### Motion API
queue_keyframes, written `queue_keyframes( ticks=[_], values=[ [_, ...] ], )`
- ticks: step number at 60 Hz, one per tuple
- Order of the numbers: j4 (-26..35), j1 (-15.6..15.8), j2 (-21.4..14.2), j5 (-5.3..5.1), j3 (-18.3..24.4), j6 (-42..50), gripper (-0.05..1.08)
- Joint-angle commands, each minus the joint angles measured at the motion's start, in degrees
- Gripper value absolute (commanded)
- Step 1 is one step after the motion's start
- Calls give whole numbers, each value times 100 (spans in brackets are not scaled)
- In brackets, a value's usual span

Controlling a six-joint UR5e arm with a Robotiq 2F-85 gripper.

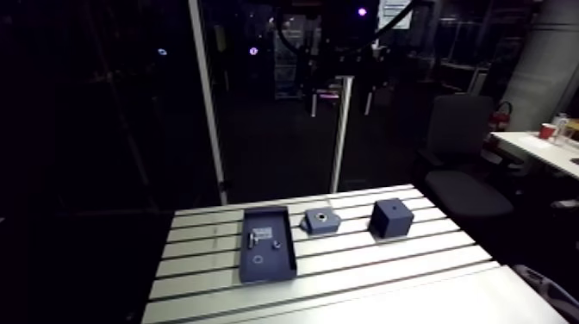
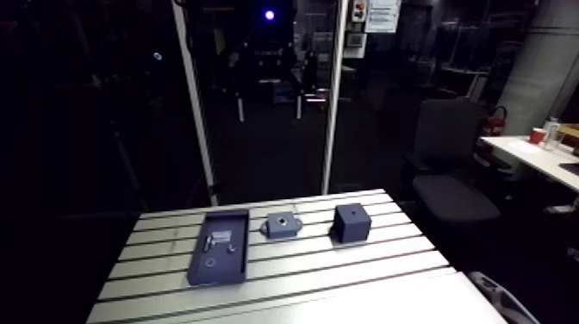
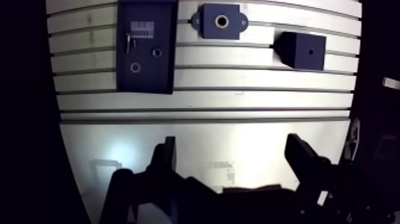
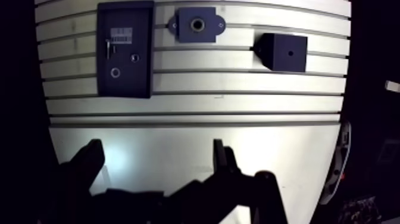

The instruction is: Pick up the bearing and press it into the housing until flush.

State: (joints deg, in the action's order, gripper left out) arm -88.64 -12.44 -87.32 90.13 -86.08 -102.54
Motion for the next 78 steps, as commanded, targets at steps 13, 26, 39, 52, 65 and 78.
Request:
queue_keyframes(
  ticks=[13,26,39,52,65,78],
  values=[
    [-17,-4,19,-2,53,1,1],
    [-17,-4,18,-8,42,10,1],
    [-26,4,9,-35,28,65,1],
    [-26,39,9,-18,-2,212,1],
    [-26,48,9,-18,-25,262,1],
    [-101,174,18,-9,-62,325,1]
  ],
)
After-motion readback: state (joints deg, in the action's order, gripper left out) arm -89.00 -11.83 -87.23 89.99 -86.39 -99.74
